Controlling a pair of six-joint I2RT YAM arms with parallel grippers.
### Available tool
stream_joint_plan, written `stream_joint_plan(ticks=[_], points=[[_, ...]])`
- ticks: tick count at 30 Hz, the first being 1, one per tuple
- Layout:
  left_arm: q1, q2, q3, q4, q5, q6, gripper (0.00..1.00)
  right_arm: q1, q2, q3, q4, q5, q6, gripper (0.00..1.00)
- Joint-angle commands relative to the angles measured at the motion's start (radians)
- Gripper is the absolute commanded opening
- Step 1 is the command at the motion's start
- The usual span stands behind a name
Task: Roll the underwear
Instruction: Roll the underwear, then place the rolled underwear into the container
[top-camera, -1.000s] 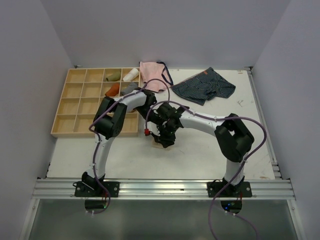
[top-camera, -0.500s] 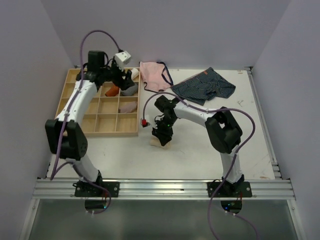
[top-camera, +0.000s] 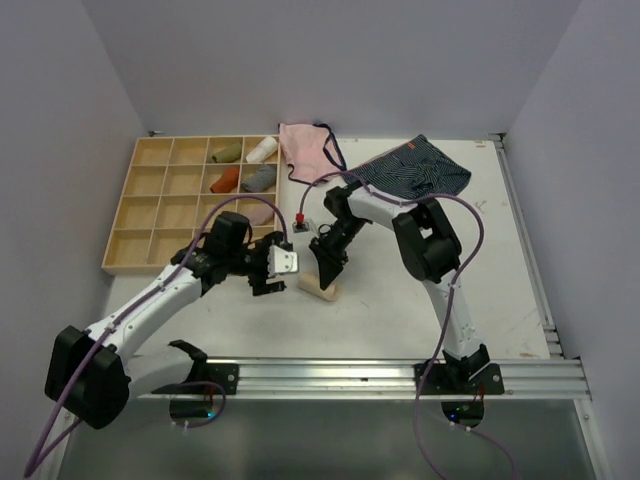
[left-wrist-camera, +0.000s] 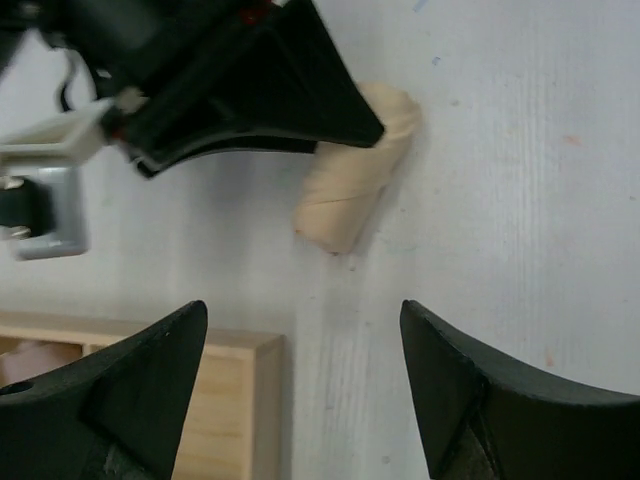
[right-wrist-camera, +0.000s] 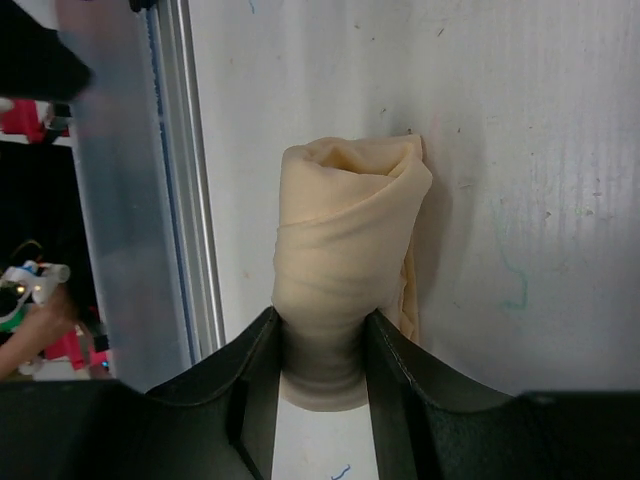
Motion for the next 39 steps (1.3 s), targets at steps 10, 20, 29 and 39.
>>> stream_joint_plan(ticks=[10, 20, 29, 39], points=[[-0.224, 0.223, -0.053, 0.298, -0.105, 0.044, 0.82, -0.013, 0.164, 0.051, -0.078, 0.064, -0.018, 0.22], [-0.307, 0.449, 0.016, 0.324, -0.128, 0.004, 0.77, -0.027, 0.187, 0.063, -0.088, 0.050, -0.007, 0.25], [-0.327, 0.576, 0.122, 0.132, -0.105, 0.010, 0.40, -0.036, 0.155, 0.048, -0.075, 0.018, -0.007, 0.29], [-0.329, 0.573, 0.140, -0.127, -0.112, 0.016, 0.00, -0.217, -0.103, 0.067, -0.060, 0.096, 0.106, 0.56]])
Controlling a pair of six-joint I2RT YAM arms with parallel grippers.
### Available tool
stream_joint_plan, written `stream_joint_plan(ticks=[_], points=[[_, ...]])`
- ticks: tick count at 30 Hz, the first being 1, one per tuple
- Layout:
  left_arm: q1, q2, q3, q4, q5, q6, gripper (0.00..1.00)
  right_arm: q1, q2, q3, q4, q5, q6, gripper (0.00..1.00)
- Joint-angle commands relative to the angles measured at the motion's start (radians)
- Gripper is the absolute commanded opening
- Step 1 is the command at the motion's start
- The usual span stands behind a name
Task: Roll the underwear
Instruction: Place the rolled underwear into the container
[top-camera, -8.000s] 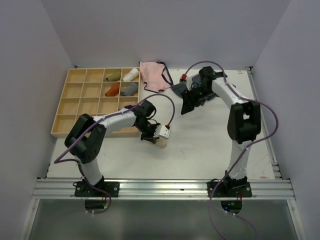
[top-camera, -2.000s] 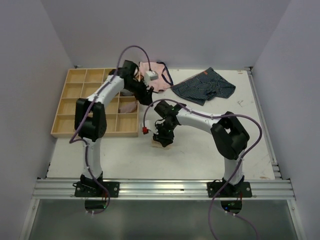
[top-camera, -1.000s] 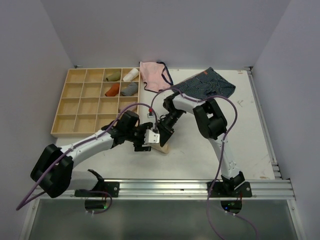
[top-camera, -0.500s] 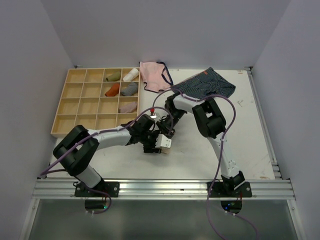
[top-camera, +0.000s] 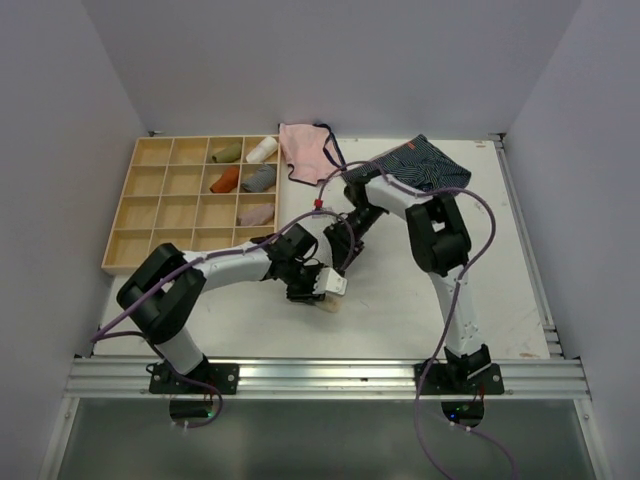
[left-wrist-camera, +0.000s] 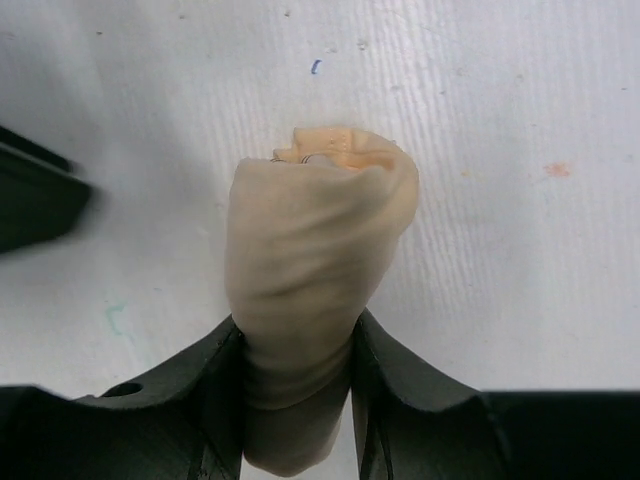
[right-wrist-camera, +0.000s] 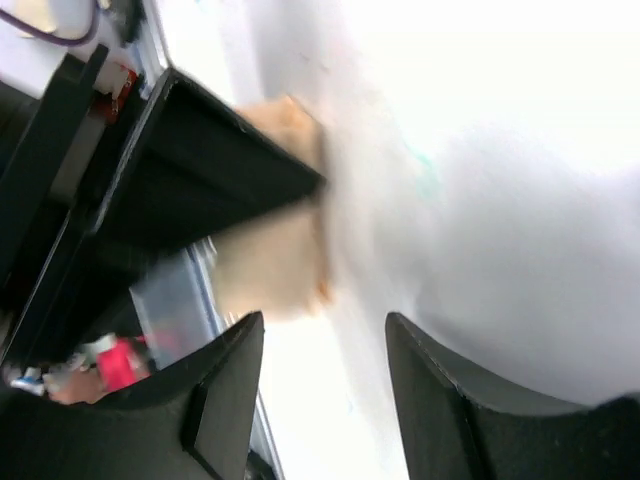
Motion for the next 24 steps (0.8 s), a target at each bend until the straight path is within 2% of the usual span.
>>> stream_joint_plan(ticks=[1, 5, 6, 7, 8, 9, 13, 14, 19, 22, 24], points=[[-0.015, 0.004, -0.005, -0.189, 0.035, -0.030, 0.00, -0.181, -0.195, 0.019, 0.040, 0.125, 0.011, 0.56], [0.033, -0.028, 0.065, -0.175, 0.047, -0.201, 0.00, -0.319, -0.299, 0.025, -0.009, 0.160, -0.018, 0.58], [0.058, -0.036, 0.125, -0.176, 0.056, -0.226, 0.00, -0.339, -0.315, 0.023, -0.017, 0.169, -0.017, 0.66], [0.090, -0.042, 0.156, -0.173, 0.085, -0.255, 0.00, -0.376, -0.331, 0.016, -0.028, 0.177, -0.011, 0.67], [0.168, -0.050, 0.218, -0.157, 0.098, -0.311, 0.00, -0.390, -0.361, 0.011, -0.038, 0.179, -0.012, 0.80], [0.208, -0.065, 0.249, -0.149, 0.112, -0.335, 0.00, -0.410, -0.376, -0.002, -0.051, 0.177, -0.017, 0.98], [0.411, -0.082, 0.394, -0.133, 0.109, -0.382, 0.00, -0.424, -0.453, -0.059, -0.039, 0.195, -0.003, 0.99], [0.493, -0.083, 0.435, -0.114, 0.100, -0.378, 0.00, -0.425, -0.473, -0.078, -0.023, 0.205, 0.014, 0.99], [0.740, -0.024, 0.564, -0.055, -0.014, -0.324, 0.00, -0.427, -0.559, -0.173, 0.073, 0.260, 0.084, 0.99], [0.834, 0.033, 0.570, 0.009, -0.087, -0.278, 0.00, -0.428, -0.580, -0.208, 0.127, 0.267, 0.130, 0.99], [0.857, 0.050, 0.543, 0.061, -0.127, -0.251, 0.00, -0.427, -0.592, -0.239, 0.156, 0.269, 0.158, 0.99]])
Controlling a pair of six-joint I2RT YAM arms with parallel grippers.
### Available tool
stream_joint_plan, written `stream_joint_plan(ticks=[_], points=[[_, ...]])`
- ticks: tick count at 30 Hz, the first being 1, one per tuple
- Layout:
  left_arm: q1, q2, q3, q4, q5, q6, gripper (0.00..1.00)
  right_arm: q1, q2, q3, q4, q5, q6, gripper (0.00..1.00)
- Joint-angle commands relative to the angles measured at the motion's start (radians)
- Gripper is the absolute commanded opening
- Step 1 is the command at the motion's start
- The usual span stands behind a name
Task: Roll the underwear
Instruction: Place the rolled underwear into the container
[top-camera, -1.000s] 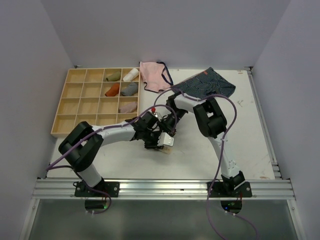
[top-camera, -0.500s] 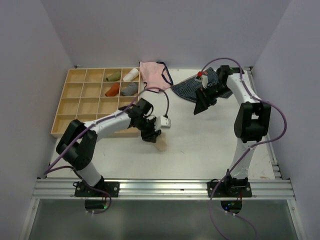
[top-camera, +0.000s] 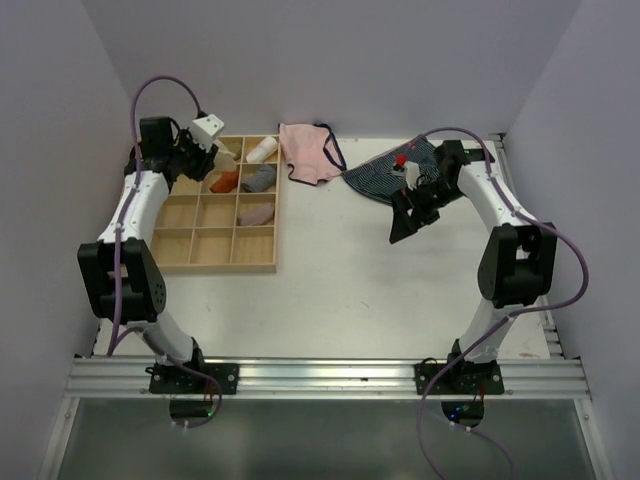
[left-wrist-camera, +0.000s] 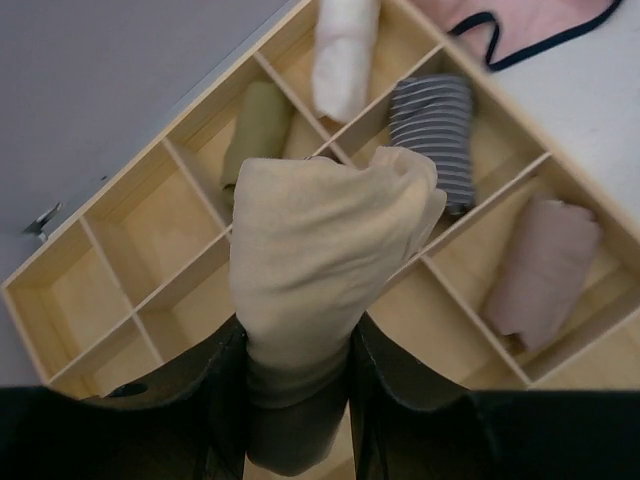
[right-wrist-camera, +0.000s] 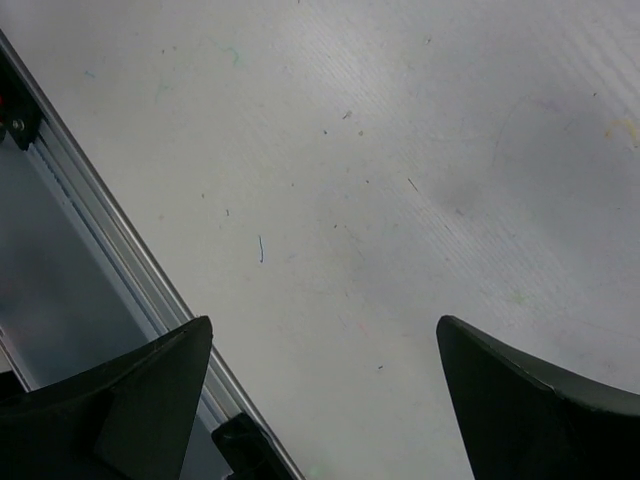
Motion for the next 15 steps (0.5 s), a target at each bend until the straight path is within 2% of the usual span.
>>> stream_joint_plan(ticks=[1, 8, 15], points=[[0.044, 0.041, -0.044, 0.126, -0.109, 0.093, 0.00, -0.004, -0.069, -0.036, 0.099, 0.025, 0.087, 0.99], [0.045, 0.080, -0.191, 0.231, -0.155, 0.155, 0.00, -0.005, -0.075, -0.042, 0.096, 0.058, 0.091, 0.99], [0.044, 0.117, -0.297, 0.239, -0.108, 0.166, 0.00, -0.004, -0.075, -0.060, 0.095, 0.056, 0.093, 0.98]])
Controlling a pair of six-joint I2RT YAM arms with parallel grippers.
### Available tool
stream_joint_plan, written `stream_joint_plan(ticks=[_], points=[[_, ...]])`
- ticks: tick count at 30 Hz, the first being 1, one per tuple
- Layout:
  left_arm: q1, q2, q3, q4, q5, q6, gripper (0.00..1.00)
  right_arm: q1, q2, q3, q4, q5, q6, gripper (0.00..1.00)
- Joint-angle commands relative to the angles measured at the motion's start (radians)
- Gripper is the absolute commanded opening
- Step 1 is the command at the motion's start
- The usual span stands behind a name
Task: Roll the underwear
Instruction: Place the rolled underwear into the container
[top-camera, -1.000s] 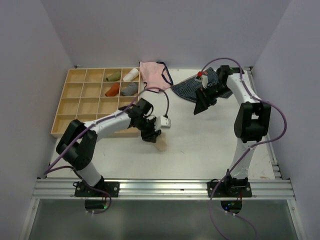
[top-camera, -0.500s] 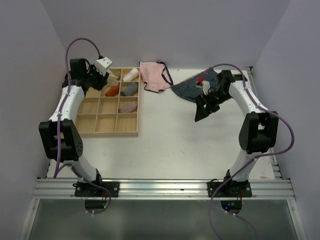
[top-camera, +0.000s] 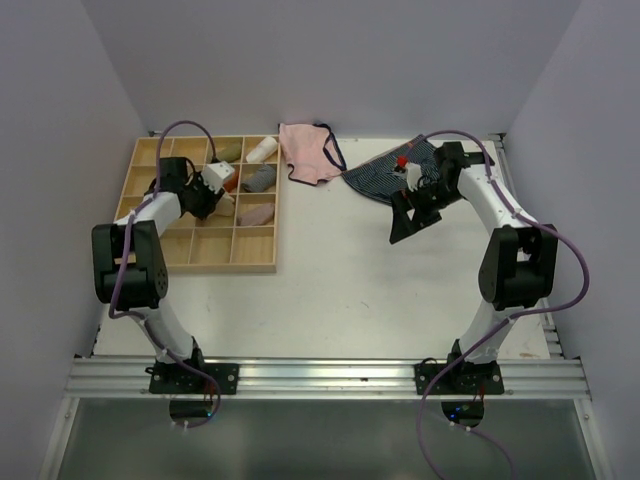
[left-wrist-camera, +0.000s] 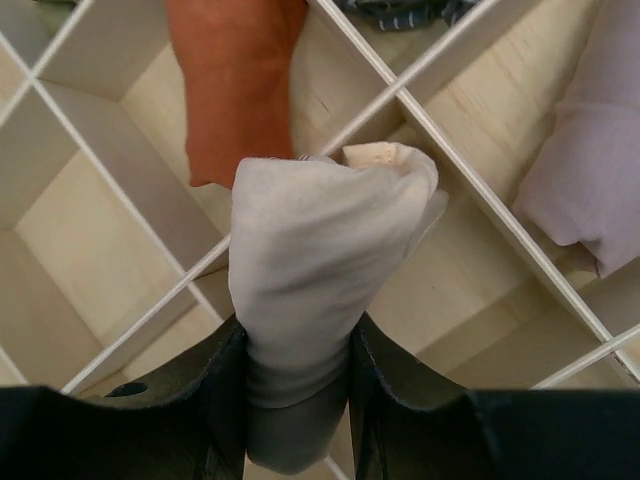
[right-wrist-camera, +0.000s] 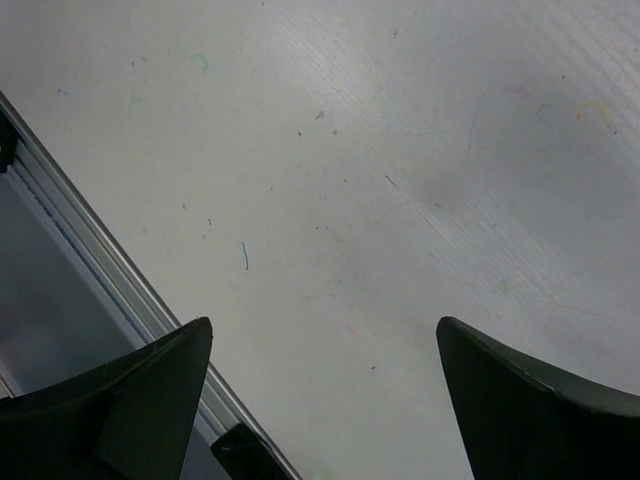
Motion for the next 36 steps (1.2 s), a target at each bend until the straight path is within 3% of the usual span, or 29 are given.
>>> stream_joint_plan(ticks=[1, 16, 30, 36], points=[[-0.003, 0.018, -0.033, 0.059, 0.043, 0.038, 0.00, -0.003, -0.047, -0.008, 0.013, 0.005, 0.013, 0.99], [-0.028, 0.207, 0.096, -0.193, 0.143, -0.006, 0.00, -0.002, -0.021, -0.002, 0.000, -0.004, 0.010, 0.98], [-0.036, 0.256, 0.265, -0.487, 0.007, -0.028, 0.00, -0.003, -0.030, 0.004, -0.013, -0.015, 0.005, 0.99], [-0.072, 0.297, 0.289, -0.503, -0.062, -0.048, 0.00, -0.002, -0.026, 0.001, -0.014, -0.021, 0.002, 0.98]])
